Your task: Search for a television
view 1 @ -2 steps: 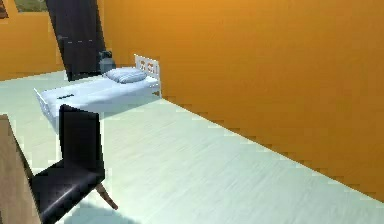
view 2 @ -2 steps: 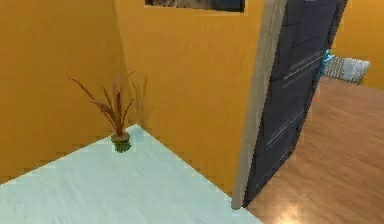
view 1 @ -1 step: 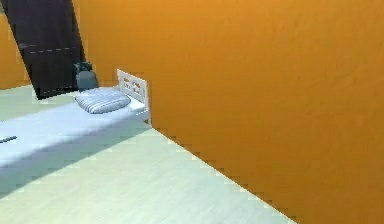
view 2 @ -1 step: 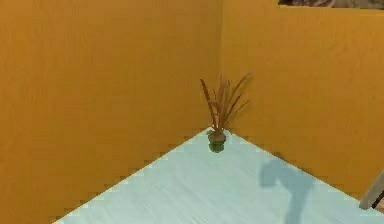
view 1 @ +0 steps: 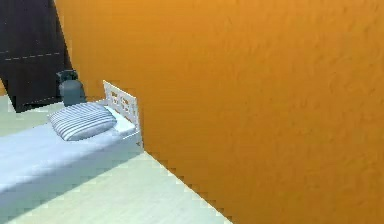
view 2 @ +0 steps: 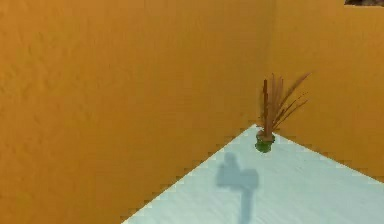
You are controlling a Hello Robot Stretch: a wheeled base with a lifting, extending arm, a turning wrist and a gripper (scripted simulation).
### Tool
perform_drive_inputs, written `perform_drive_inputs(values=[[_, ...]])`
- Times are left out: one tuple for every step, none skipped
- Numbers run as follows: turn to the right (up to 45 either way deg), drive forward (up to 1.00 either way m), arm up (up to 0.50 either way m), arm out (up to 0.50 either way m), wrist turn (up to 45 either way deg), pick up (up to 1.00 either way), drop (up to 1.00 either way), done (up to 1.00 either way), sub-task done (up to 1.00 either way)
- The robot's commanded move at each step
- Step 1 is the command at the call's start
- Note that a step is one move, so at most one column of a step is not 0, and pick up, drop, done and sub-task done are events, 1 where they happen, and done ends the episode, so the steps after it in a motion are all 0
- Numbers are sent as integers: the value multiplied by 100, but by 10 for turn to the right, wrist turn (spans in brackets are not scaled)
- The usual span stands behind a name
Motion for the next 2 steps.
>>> perform_drive_inputs(values=[[-450, 0, 0, 0, 0, 0, 0, 0, 0], [-120, 0, 0, 0, 0, 0, 0, 0, 0]])
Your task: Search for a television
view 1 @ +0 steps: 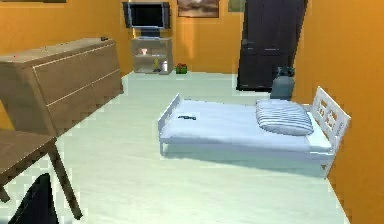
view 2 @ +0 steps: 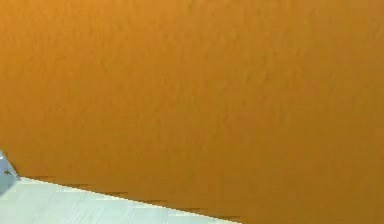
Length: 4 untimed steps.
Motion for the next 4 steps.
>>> perform_drive_inputs(values=[[0, 65, 0, 0, 0, 0, 0, 0, 0], [-240, 0, 0, 0, 0, 0, 0, 0, 0], [0, 100, 0, 0, 0, 0, 0, 0, 0], [-180, 0, 0, 0, 0, 0, 0, 0, 0]])
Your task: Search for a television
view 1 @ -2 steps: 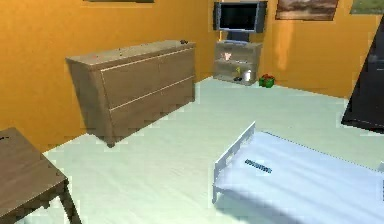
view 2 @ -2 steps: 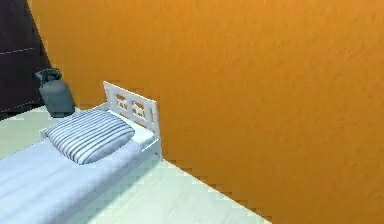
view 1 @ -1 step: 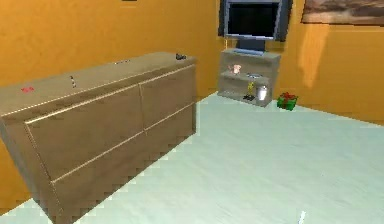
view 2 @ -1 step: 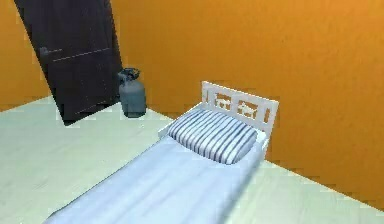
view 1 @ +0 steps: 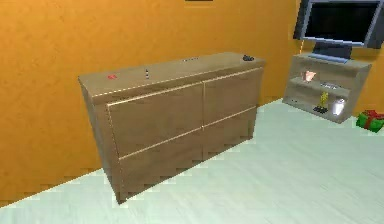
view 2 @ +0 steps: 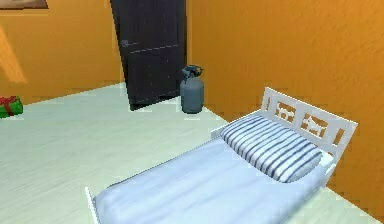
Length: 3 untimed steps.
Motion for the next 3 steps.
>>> perform_drive_inputs(values=[[0, 10, 0, 0, 0, 0, 0, 0, 0], [330, 0, 0, 0, 0, 0, 0, 0, 0], [0, 100, 0, 0, 0, 0, 0, 0, 0]])
